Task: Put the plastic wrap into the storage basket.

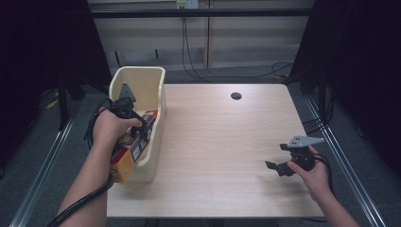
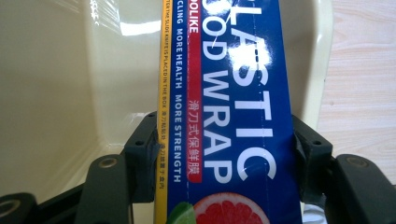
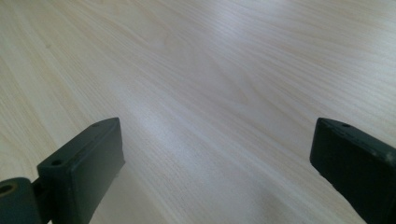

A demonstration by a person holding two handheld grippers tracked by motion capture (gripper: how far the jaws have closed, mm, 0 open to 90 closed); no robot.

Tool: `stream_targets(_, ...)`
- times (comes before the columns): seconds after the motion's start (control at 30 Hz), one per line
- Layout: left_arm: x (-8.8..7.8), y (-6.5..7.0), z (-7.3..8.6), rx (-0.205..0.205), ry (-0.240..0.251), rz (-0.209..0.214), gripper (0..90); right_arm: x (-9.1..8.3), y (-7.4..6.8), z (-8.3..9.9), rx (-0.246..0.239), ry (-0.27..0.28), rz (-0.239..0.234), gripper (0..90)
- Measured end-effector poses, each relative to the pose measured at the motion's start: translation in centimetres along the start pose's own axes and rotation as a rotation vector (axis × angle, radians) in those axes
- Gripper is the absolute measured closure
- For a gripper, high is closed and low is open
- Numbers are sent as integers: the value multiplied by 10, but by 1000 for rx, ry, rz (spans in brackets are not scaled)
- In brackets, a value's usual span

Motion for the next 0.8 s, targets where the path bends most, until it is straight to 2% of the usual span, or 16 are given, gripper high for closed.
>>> stream_targets(0.27,1,-2,-1,6,-6,0,398,0,0,0,0,0,0,25)
stream_targets(0.37,3,-1,-1,-1,3,-10,398,0,0,0,4,-3,-3,25)
stream_targets(0.4,3,-2,-1,2,-11,-1,397,0,-1,0,5,-1,-1,26)
stream_targets(0.7,5,-2,-2,-14,-6,-2,395,0,0,0,2,0,2,25)
stream_targets(0.8,5,-3,-2,-5,-12,-8,394,0,0,0,2,1,-2,25)
Point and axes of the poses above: each handheld gripper's, and its own axes: x roughly forward along the jaws, z roughly out of its underside, y roughly to its right, the point moved 6 cm from there along x, roughly forward along the jaws, and after that the axes turned 2 degrees about y, right-handed, at the moved point
